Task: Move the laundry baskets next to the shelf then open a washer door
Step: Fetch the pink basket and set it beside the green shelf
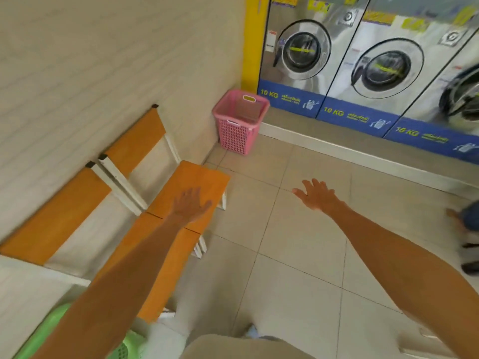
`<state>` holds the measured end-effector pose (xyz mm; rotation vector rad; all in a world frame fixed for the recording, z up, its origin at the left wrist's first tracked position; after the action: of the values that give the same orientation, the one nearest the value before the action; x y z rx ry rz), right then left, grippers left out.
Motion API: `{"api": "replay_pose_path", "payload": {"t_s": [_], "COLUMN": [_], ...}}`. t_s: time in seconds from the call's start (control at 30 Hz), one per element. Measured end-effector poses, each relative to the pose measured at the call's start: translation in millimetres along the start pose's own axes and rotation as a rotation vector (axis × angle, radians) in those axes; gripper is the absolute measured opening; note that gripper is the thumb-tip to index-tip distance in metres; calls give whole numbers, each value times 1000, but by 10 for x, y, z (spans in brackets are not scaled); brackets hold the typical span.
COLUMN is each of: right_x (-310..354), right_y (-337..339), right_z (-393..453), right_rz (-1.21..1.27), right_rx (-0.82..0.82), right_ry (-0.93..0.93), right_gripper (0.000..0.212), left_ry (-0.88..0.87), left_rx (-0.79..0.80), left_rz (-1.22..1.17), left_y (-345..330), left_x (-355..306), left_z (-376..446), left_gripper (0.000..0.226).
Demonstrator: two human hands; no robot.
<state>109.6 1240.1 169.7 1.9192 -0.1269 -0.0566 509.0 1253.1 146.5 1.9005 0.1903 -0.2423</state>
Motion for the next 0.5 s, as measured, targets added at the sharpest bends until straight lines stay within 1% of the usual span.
{"api": "replay_pose_path", "payload": {"t_s": [0.1,0.2,0.37,0.5], "right_x": [-500,-843,-1184,-1393], "right_y": [111,185,397,645], "right_z": [324,694,1558,2423], "right_rz": [9,33,72,98], "right_rx": [0,26,26,42], "right_ry": [-30,-57,-62,-76], "right_gripper": [76,75,74,75], "left_ry": [5,3,8,0], "left_rx": [5,9,20,7], "left_rz": [-1,28,34,52], "left_y": [10,47,157,392], "left_x": [-407,-698,-1068,-1346], "left_z": [479,955,1878,2811], "left_gripper": [79,80,80,80]}}
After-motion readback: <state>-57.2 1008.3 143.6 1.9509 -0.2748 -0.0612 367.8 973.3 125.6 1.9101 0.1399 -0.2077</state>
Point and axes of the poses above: each hand's wrist, its own z-axis towards the middle knuckle, its own y-axis out of the back of the hand, x = y × z, the point moved 10 cm from there along z, towards the middle knuckle, and after that the axes turned 4 degrees about -x, right-handed, at the moved point
